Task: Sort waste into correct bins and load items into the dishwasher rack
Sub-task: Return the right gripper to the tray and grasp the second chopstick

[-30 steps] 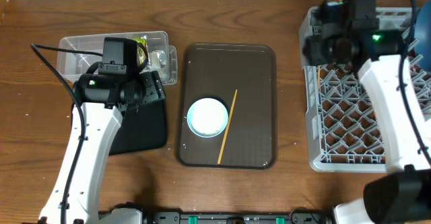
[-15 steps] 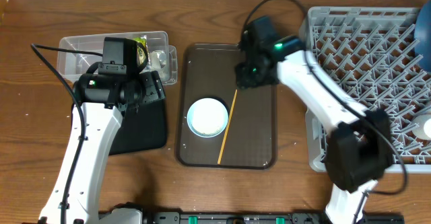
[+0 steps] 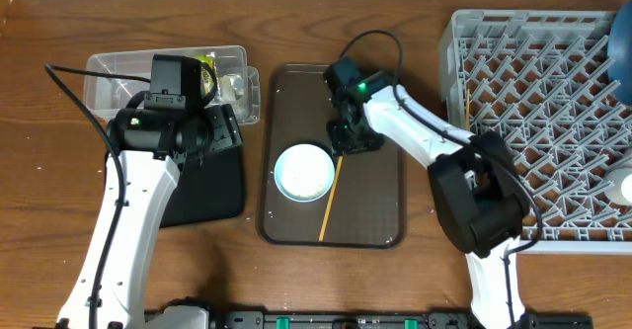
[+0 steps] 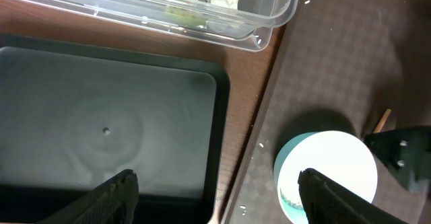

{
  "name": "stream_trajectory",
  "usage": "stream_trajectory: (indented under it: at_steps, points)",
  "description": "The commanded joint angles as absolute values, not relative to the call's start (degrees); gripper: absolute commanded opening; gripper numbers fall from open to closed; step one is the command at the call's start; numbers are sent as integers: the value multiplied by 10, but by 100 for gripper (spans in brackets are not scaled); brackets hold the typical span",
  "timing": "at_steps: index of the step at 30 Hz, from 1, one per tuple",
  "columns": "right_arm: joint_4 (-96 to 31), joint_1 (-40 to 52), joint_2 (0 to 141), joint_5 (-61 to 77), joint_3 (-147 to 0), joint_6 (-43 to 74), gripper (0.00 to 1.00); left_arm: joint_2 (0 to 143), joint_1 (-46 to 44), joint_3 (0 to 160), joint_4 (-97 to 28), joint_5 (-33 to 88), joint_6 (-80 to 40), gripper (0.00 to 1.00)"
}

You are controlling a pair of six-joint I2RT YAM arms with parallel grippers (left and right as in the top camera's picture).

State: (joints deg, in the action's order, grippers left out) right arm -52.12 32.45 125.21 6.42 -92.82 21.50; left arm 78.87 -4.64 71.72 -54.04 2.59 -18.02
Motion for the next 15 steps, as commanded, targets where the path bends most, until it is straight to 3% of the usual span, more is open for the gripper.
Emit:
stream_trajectory:
  at_steps: [1, 4, 7, 15]
  points:
    - [-526, 335, 1264, 58, -924, 234, 39, 790, -44, 717, -544, 19, -181, 79]
    - [-529, 336, 1264, 58, -925, 233, 16, 790, -44, 717, -544, 19, -181, 79]
    - [-531, 330, 1264, 58, -924, 233, 2, 790, -44, 717, -544, 19, -181, 79]
    - [-531, 279, 1262, 61, -931, 205, 1, 790, -44, 717, -544, 19, -181, 79]
